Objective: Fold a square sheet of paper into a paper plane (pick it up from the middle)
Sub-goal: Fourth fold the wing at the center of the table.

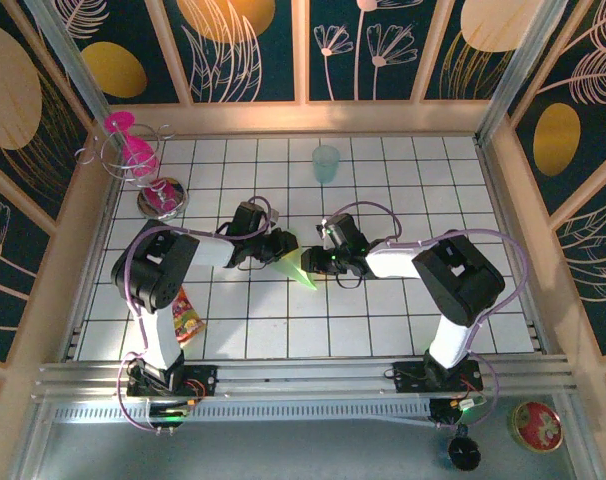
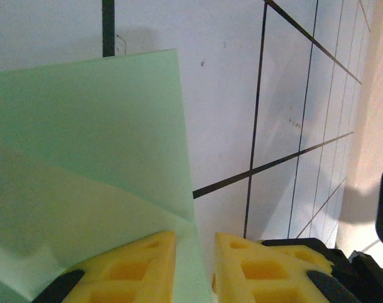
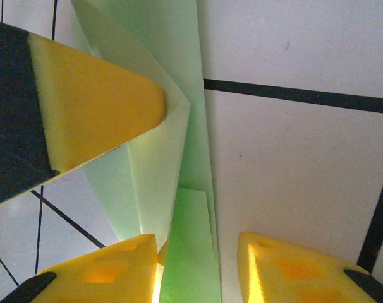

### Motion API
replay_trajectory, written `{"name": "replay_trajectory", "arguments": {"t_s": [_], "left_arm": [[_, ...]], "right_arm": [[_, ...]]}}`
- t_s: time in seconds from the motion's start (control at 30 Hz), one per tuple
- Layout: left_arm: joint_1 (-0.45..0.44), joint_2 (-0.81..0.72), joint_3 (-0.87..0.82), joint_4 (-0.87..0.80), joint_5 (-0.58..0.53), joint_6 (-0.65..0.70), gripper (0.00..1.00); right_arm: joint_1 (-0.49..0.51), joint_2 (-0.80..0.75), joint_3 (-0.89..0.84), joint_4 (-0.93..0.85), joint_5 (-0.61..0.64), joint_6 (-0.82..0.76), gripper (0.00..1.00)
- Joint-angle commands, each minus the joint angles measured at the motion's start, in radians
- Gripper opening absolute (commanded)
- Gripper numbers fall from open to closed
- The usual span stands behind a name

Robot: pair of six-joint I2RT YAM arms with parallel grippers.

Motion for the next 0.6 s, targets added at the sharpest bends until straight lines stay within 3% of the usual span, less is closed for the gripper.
{"name": "replay_trajectory", "arguments": {"t_s": [0.0, 0.33, 0.57], "left_arm": [[0.006, 0.016, 0.028, 0.009, 0.021, 0.023, 0.23], [0.007, 0.028, 0.042, -0.018, 0.009, 0.030, 0.22], [0.006, 0.027, 0.051, -0.029, 0.005, 0.034, 0.23]], "right_arm": [[0.025, 0.071, -0.040, 0.004, 0.048, -0.024, 0.39], [0.010, 0.047, -0.070, 0.060, -0.002, -0.007, 0.49], [0.048, 0.076, -0.021, -0.035, 0.088, -0.051, 0.50]]}}
